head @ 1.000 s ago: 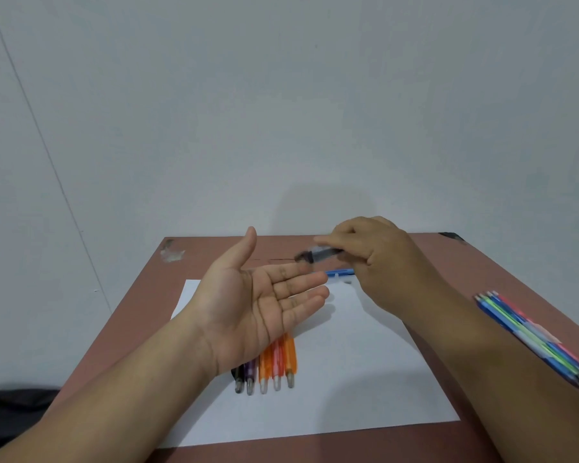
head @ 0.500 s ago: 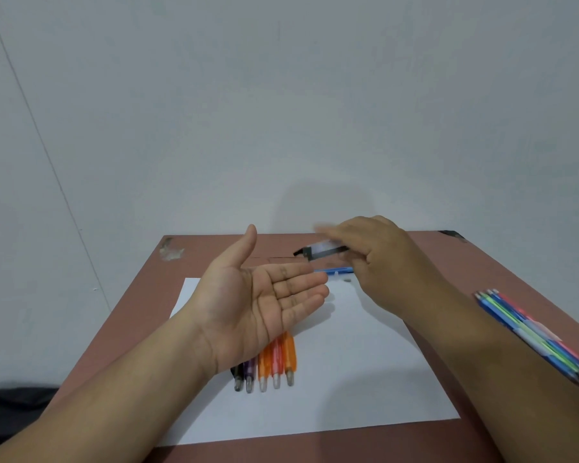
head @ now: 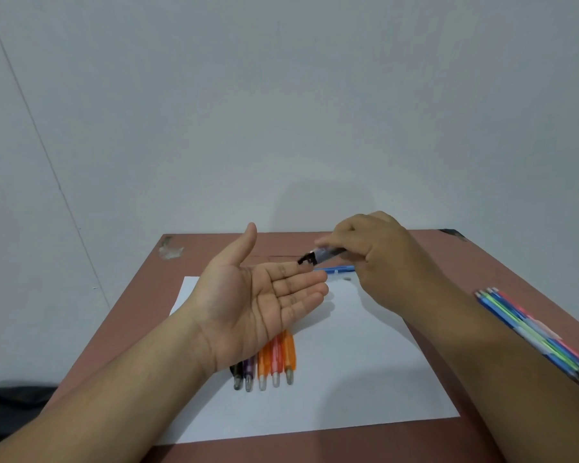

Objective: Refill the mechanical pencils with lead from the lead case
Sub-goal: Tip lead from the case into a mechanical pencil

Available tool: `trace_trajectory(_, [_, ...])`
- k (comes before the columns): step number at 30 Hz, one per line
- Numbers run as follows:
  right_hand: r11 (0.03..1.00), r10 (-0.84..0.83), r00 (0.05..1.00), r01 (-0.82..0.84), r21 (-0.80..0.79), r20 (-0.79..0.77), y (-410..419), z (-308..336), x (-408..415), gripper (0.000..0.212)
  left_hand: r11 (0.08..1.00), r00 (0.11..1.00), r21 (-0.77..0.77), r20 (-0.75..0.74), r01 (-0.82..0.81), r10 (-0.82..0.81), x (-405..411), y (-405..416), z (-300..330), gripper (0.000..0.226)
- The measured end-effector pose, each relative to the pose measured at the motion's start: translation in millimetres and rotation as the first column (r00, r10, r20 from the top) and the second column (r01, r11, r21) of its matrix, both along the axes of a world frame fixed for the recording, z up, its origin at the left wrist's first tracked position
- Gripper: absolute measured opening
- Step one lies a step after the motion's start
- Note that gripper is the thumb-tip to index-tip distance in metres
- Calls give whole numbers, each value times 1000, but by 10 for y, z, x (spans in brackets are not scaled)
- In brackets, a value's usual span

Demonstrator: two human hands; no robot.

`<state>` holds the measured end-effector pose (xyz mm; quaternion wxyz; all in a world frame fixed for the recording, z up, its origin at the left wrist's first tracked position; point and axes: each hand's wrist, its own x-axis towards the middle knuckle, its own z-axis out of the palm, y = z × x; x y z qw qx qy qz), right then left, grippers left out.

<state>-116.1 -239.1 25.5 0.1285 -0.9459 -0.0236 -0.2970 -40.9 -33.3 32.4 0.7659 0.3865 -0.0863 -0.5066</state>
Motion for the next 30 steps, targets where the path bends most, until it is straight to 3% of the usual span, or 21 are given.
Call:
trace_trajectory(4, [998, -12, 1000, 12, 63, 11, -9, 19, -8, 83, 1000, 1000, 9, 3, -10, 10, -7, 2, 9, 92])
trace_trajectory(6, [1000, -6, 999, 7, -20, 36, 7, -7, -2, 72, 1000, 1000, 9, 3, -9, 9, -10, 2, 11, 91])
trace_trajectory(9, [998, -16, 999, 14, 59, 30, -31, 9, -3, 77, 1000, 1000, 5, 3, -7, 7, -10, 5, 8, 91])
trace_trajectory(18, [999, 10, 999, -8, -46, 40, -18, -33, 2, 73, 1000, 1000, 5, 1, -8, 8, -7, -2, 3, 91])
trace_trajectory(21, [999, -11, 999, 9, 45, 38, -23, 11, -3, 77, 1000, 1000, 6, 9, -9, 9, -5, -1, 0, 91])
trace_trajectory(24, [998, -10, 1000, 11, -62, 12, -4, -6, -3, 65, 1000, 1000, 18, 14, -19, 19, 6, -6, -13, 91])
trace_trajectory(27, [999, -28, 999, 27, 30, 24, -3, 12, -13, 71, 1000, 1000, 20, 18, -18, 18, 11, -10, -18, 91])
trace_trajectory(30, [1000, -2, 999, 3, -17, 38, 29, -4, -21, 64, 999, 1000, 27, 17, -25, 24, 9, -11, -22, 89])
